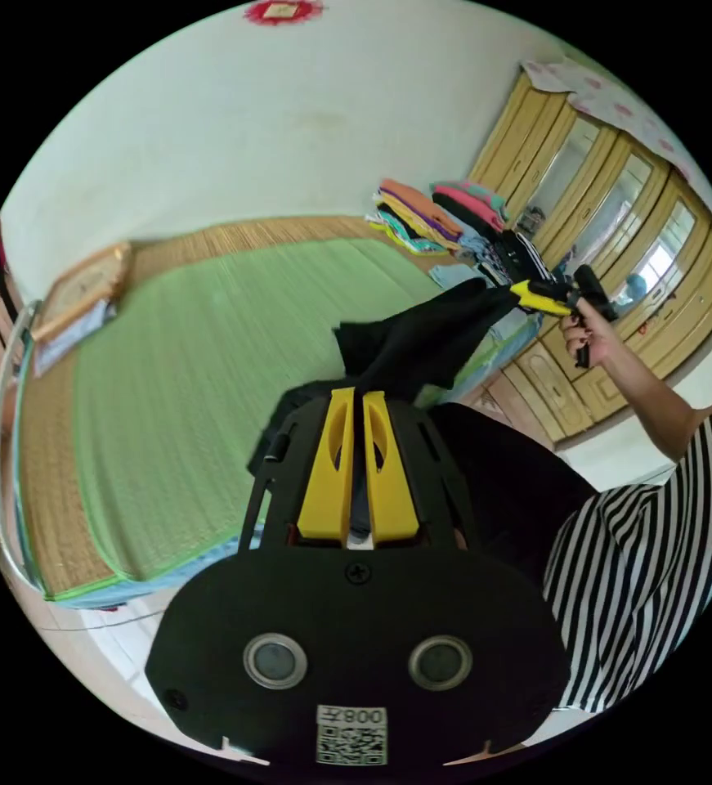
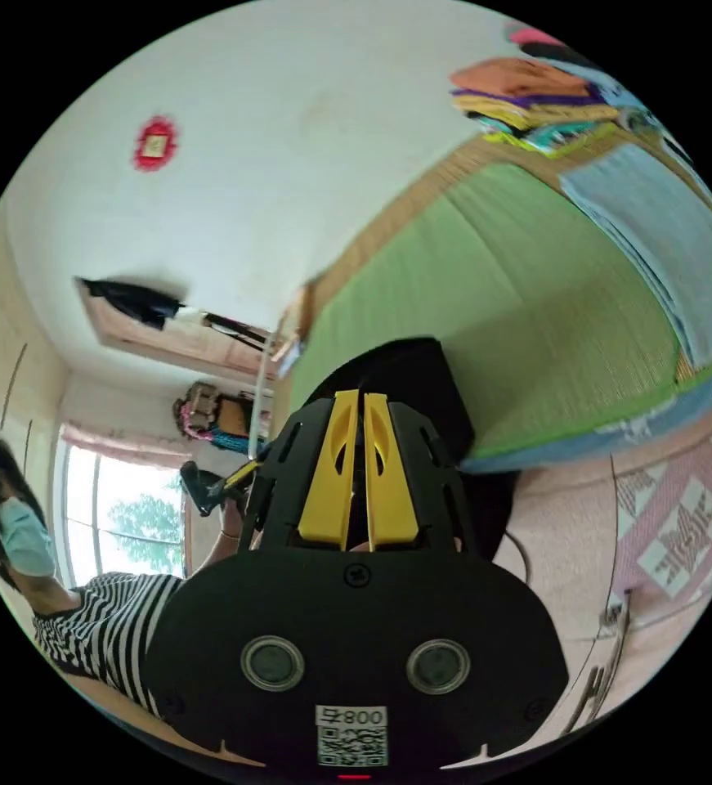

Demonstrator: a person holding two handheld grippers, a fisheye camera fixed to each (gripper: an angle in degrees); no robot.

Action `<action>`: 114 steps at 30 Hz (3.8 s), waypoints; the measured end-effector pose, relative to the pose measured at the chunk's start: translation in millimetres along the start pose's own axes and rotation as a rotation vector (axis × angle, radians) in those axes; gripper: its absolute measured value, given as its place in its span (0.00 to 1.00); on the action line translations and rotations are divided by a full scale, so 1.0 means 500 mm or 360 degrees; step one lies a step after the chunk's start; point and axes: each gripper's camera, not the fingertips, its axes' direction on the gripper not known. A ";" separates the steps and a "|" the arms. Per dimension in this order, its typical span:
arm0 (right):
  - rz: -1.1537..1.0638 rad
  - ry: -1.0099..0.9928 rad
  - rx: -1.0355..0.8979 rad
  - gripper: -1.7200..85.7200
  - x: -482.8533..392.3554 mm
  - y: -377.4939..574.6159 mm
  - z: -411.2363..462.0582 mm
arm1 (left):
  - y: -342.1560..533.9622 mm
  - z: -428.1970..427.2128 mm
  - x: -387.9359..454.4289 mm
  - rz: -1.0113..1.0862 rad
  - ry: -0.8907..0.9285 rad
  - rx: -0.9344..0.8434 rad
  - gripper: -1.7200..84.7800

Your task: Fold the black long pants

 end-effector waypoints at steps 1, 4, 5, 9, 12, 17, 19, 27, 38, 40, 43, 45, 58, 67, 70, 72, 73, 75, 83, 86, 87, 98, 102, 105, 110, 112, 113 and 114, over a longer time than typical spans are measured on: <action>0.0009 0.0010 -0.0002 0.03 0.000 0.016 0.010 | -0.004 0.007 0.001 -0.0002 0.0027 -0.0043 0.04; -0.0097 0.0107 0.0027 0.03 -0.062 0.007 0.039 | -0.019 0.006 0.001 0.0005 0.0042 -0.0125 0.04; -0.0129 0.0132 0.0034 0.03 -0.080 0.001 0.046 | -0.022 0.005 -0.002 -0.0005 0.0048 -0.0137 0.04; -0.0335 0.0267 0.0035 0.04 -0.215 -0.035 0.095 | -0.048 -0.017 -0.017 -0.0066 0.0086 -0.0165 0.04; -0.0393 0.0307 0.0121 0.04 -0.270 -0.031 0.084 | -0.063 -0.032 -0.020 -0.0071 0.0069 -0.0189 0.04; -0.0486 0.0372 0.0125 0.07 -0.326 -0.048 0.120 | -0.078 -0.053 -0.039 -0.0118 0.0121 -0.0213 0.04; -0.0532 0.0470 -0.0058 0.09 -0.354 -0.081 0.235 | -0.086 -0.061 -0.048 -0.0139 0.0153 -0.0243 0.04; -0.0691 0.0939 -0.0653 0.11 -0.421 -0.128 0.663 | -0.113 -0.107 -0.077 -0.0218 0.0202 -0.0273 0.04; -0.0830 0.1056 -0.0707 0.04 -0.489 -0.019 0.756 | -0.150 -0.186 -0.116 -0.0293 0.0239 -0.0239 0.04; -0.0711 0.0873 -0.0539 0.03 -0.498 -0.006 0.662 | -0.157 -0.238 -0.123 -0.0301 0.0244 -0.0136 0.04; -0.0604 0.0731 -0.0285 0.03 -0.508 0.027 0.514 | -0.164 -0.319 -0.142 -0.0339 0.0272 0.0065 0.04; -0.0552 0.0664 -0.0127 0.03 -0.514 0.050 0.423 | -0.174 -0.370 -0.153 -0.0342 0.0238 0.0178 0.04; -0.0209 0.0647 -0.0009 0.05 -0.468 -0.047 0.360 | -0.511 -0.521 -0.362 -0.0531 -0.0210 0.0248 0.05; -0.0228 0.0788 -0.0152 0.08 -0.409 0.049 0.538 | -0.477 -0.429 -0.343 -0.0630 -0.0170 -0.0102 0.05; -0.0208 0.0814 -0.0284 0.09 -0.369 0.123 0.626 | -0.438 -0.375 -0.297 -0.0588 -0.0128 -0.0385 0.04; -0.0175 0.0817 -0.0340 0.09 -0.347 0.152 0.675 | -0.432 -0.356 -0.274 -0.0563 -0.0132 -0.0495 0.04; -0.0177 0.0819 -0.0350 0.09 -0.343 0.168 0.700 | -0.437 -0.348 -0.260 -0.0541 -0.0156 -0.0561 0.04; -0.0231 0.0872 -0.0326 0.08 -0.357 0.188 0.728 | -0.453 -0.346 -0.244 -0.0512 -0.0216 -0.0623 0.04; -0.0370 0.1012 -0.0594 0.02 -0.346 0.299 0.864 | -0.534 -0.394 -0.204 -0.0404 -0.0317 -0.0771 0.02; -0.0379 0.0948 -0.0602 0.02 -0.330 0.384 0.852 | -0.545 -0.428 -0.194 -0.0353 -0.0447 -0.0863 0.02; -0.0375 0.0908 -0.0615 0.02 -0.324 0.422 0.846 | -0.546 -0.443 -0.196 -0.0361 -0.0466 -0.0885 0.02; -0.0047 0.0643 -0.0450 0.02 -0.223 0.705 0.725 | -0.584 -0.550 -0.205 -0.0581 -0.0665 -0.0885 0.02; 0.0182 0.0578 -0.0042 0.04 -0.134 0.689 0.600 | -0.634 -0.578 -0.162 -0.0557 -0.0574 -0.0669 0.02; 0.0316 0.0554 0.0073 0.08 -0.067 0.669 0.567 | -0.675 -0.583 -0.133 -0.0518 -0.0411 -0.0535 0.02; 0.0491 0.0430 0.0107 0.10 0.025 0.680 0.577 | -0.742 -0.559 -0.090 -0.0423 -0.0116 -0.0428 0.02; 0.0534 0.0413 0.0089 0.10 0.056 0.689 0.595 | -0.778 -0.532 -0.069 -0.0370 0.0053 -0.0396 0.02; 0.0540 0.0399 0.0086 0.10 0.062 0.691 0.600 | -0.788 -0.523 -0.064 -0.0357 0.0089 -0.0402 0.02; 0.0549 0.0372 0.0071 0.09 0.074 0.695 0.608 | -0.807 -0.504 -0.051 -0.0325 0.0146 -0.0415 0.02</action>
